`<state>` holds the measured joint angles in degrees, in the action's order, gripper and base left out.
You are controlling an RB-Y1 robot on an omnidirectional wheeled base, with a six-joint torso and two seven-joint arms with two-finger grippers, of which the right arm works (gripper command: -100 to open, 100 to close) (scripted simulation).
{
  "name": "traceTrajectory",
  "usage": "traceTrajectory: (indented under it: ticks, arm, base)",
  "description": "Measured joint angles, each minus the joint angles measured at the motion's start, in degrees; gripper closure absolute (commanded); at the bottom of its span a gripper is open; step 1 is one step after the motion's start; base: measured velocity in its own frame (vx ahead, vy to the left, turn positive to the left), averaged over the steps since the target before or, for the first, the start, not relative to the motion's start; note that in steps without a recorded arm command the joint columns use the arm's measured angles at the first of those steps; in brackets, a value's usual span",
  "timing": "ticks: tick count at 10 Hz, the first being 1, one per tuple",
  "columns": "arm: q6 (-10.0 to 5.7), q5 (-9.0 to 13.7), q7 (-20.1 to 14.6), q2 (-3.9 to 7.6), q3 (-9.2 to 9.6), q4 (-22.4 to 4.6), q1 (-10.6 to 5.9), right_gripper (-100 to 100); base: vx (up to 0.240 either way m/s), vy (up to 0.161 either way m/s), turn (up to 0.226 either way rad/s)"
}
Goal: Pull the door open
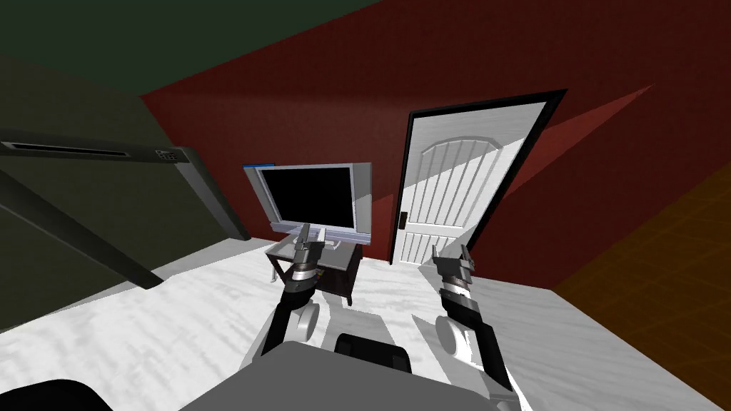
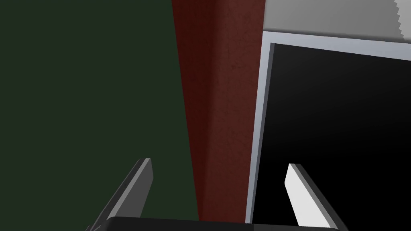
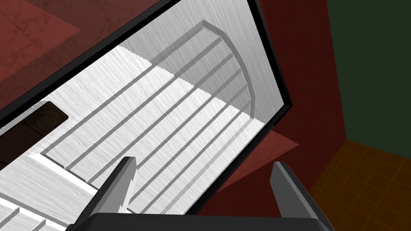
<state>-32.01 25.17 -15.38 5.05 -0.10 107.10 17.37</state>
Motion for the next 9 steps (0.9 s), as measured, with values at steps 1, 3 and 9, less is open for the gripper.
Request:
traceTrajectory:
  ticks: [1, 3, 9]
  arm:
    - [-0.26, 1.3, -0.4, 0.11, -0.03, -1.0, -0.4, -100]
    - [-0.59, 4.0, -1.1, 0.38, -0.37, -3.4, -1.76, -100]
    - [-1.54, 12.4, -3.6, 1.13, -1.27, -9.8, -5.12, -100]
  base:
    - [0.084, -0.09, 0.189]
    - [0.072, -0.085, 0.208]
    - [0.061, -0.089, 0.191]
